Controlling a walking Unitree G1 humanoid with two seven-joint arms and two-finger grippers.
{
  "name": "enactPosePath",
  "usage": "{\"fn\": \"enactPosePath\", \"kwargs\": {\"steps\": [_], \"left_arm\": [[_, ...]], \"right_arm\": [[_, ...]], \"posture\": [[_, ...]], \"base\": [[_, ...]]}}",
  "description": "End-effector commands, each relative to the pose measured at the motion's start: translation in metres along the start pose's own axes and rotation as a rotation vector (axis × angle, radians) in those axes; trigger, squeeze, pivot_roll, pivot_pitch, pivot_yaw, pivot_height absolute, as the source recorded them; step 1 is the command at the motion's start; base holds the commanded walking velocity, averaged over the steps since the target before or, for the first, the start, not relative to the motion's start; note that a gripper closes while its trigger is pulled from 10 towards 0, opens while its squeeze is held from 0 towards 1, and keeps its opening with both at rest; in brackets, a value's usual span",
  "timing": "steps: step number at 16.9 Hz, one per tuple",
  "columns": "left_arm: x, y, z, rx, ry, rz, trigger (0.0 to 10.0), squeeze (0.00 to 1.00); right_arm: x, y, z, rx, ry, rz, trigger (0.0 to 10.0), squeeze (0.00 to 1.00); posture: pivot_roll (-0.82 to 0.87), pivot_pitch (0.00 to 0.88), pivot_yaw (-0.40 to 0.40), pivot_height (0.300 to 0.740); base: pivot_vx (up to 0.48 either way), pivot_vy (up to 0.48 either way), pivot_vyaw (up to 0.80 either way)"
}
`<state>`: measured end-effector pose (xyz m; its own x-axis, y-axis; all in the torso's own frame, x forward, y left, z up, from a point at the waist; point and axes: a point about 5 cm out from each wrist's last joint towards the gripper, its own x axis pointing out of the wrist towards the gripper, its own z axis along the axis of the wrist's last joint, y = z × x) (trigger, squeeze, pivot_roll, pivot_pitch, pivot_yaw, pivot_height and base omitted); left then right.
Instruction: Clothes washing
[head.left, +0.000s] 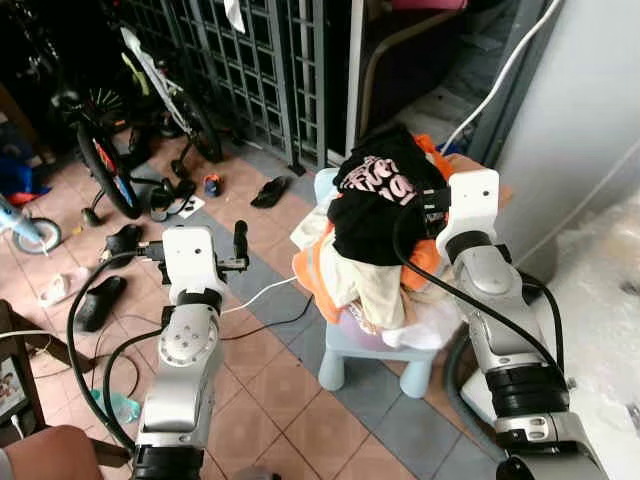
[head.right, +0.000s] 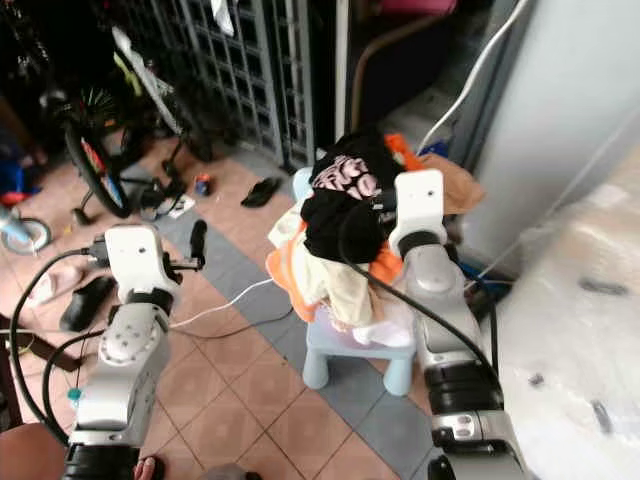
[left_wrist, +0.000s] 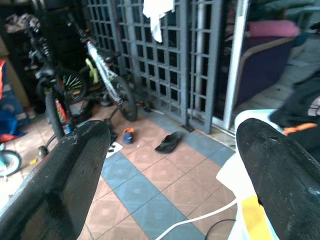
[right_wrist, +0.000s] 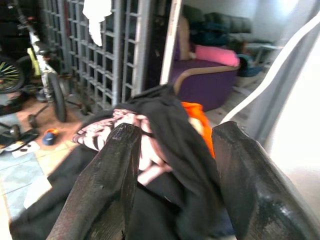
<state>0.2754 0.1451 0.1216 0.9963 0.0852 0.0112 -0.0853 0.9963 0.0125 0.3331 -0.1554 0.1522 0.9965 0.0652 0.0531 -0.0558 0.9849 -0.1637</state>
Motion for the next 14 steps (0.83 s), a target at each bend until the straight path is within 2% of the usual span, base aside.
{"fn": "enactPosePath", "kwargs": {"steps": [1, 4, 7, 11, 14], "left_arm": [[0.001, 0.004, 0.001, 0.008, -0.006, 0.012, 10.0, 0.00], [0.000, 0.003, -0.001, 0.007, -0.001, 0.012, 10.0, 0.00], [0.000, 0.006, -0.002, 0.013, 0.012, 0.028, 10.0, 0.00], [-0.002, 0.005, -0.006, 0.028, 0.027, 0.046, 10.0, 0.00], [-0.003, 0.007, -0.011, 0.033, 0.057, 0.037, 10.0, 0.00]], "right_arm": [[0.000, 0.008, 0.001, 0.008, -0.009, 0.032, 10.0, 0.00], [0.000, 0.012, -0.008, -0.006, 0.040, 0.064, 10.0, 0.00], [0.001, 0.017, -0.009, -0.015, 0.042, 0.083, 10.0, 0.00], [0.002, 0.021, -0.017, 0.002, 0.104, 0.127, 10.0, 0.00], [-0.001, 0.017, -0.031, 0.013, 0.187, 0.105, 10.0, 0.00]], "posture": [[0.00, 0.000, 0.065, 0.740], [0.00, 0.000, 0.055, 0.740], [0.00, 0.000, 0.055, 0.740], [0.00, 0.000, 0.059, 0.740], [0.01, 0.003, 0.054, 0.740]], "base": [[0.480, 0.000, 0.00], [0.480, 0.000, 0.00], [0.375, 0.000, 0.00], [0.000, 0.000, 0.00], [0.000, 0.000, 0.00]]}}
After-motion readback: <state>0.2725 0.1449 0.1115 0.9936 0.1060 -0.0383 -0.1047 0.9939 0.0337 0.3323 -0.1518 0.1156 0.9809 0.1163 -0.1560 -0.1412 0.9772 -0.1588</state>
